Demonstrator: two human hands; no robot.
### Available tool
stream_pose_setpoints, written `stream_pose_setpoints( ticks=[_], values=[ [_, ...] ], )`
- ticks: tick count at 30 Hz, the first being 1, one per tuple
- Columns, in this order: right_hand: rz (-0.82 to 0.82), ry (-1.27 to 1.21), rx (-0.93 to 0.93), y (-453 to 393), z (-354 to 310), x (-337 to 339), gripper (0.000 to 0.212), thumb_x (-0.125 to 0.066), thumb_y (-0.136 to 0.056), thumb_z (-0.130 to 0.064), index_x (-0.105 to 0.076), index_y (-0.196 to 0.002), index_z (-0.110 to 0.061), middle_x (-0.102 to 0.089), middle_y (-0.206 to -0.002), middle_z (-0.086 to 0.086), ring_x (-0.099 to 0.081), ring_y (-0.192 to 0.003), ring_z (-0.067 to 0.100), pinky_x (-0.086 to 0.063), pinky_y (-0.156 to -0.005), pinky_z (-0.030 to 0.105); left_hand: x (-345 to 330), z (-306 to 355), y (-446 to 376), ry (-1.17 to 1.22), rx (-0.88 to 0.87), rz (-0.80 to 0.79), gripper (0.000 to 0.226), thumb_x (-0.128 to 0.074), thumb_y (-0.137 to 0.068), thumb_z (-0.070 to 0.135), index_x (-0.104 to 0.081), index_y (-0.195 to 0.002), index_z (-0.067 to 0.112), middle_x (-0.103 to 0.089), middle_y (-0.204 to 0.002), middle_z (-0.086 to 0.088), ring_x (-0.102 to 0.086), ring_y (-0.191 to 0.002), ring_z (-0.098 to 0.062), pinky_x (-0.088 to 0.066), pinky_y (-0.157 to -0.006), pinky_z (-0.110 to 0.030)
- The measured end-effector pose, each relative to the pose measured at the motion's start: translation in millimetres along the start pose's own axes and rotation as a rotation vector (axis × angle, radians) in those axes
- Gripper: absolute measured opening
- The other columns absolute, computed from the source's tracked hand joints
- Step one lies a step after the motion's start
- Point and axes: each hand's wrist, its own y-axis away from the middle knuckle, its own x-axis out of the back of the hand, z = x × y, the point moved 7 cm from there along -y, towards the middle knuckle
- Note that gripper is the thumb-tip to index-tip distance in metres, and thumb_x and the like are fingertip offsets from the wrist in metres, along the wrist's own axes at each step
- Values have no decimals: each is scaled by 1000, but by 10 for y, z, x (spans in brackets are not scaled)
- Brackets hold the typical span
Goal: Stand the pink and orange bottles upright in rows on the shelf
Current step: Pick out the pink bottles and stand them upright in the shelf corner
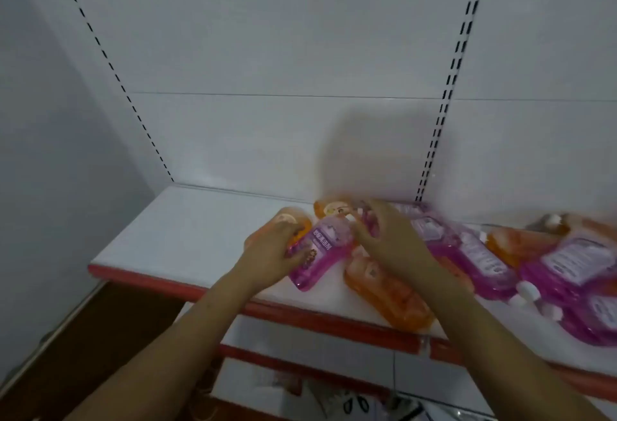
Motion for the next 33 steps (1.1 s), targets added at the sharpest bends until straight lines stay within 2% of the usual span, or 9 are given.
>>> stream_pose_setpoints(
  ticks=[2,7,12,18,22,25,27,30,33],
  values=[
    [-65,25,-19,-189,92,-167,44,-53,-94,-44,-49,-135,-30,-56,-125,1,-54,-114,18,-46,-95,38,-152,-75,-12,-65,-36,7,62,-56,-86,61,-49,-136,26,-56,-129,0,-53,-121,-20,-44,-100,-35],
    [-293,428,-68,-468,269,-576,64,-44,-86,-65,-51,-132,-22,-60,-123,5,-54,-116,28,-43,-97,39,-424,-65,75,-160,46,1,103,-52,-68,77,-37,-149,14,-49,-134,-4,-43,-123,-25,-39,-105,-42],
    [-352,458,-189,-606,287,-657,72,-53,-80,-71,-51,-135,-24,-59,-128,4,-53,-120,26,-38,-100,43,-407,-70,84,-37,9,164,79,-69,-60,59,-59,-120,8,-59,-107,-5,-54,-101,-25,-51,-85,-42],
    [-89,-125,-248,-597,96,-401,40,-76,-77,-48,-58,-109,-32,-59,-99,-21,-60,-88,-1,-45,-67,13,-198,-73,115,198,-17,297,88,-80,-62,54,-47,-134,15,-53,-121,1,-50,-114,-15,-49,-93,-27],
    [-72,-451,-294,-567,-22,-451,64,-79,-64,-61,-53,-117,-36,-66,-112,-8,-68,-98,13,-61,-78,35,65,17,31,174,-31,396,88,-84,-59,49,-49,-133,16,-51,-116,4,-39,-104,-2,-30,-90,2],
    [-27,-514,-259,-608,-129,-353,52,-84,-66,-50,-56,-107,-34,-69,-105,-5,-70,-93,16,-62,-75,44,186,-23,-73,233,-13,255,90,-83,-60,55,-41,-135,31,-44,-119,16,-42,-107,0,-37,-88,-2],
    [-25,-534,-213,-656,-241,-297,44,-84,-72,-38,-57,-105,-31,-71,-100,-5,-71,-90,16,-62,-73,42,242,-137,-150,459,19,51,84,-86,-64,51,-41,-134,40,-49,-125,21,-54,-115,-2,-50,-93,-20],
    [-79,-542,-123,-764,-431,-279,45,-85,-74,-29,-57,-109,-28,-72,-100,-6,-71,-89,14,-62,-71,33,302,-311,-136,846,104,-238,58,-82,-81,15,-54,-131,28,-69,-119,10,-67,-111,-10,-55,-89,-24],
    [-153,-560,-63,-921,-620,-371,54,-86,-71,-27,-57,-116,-28,-74,-100,-10,-72,-87,8,-56,-67,20,390,-583,-53,873,190,-258,46,-76,-84,5,-61,-127,14,-74,-115,0,-70,-107,-16,-53,-88,-23]
  ],
)
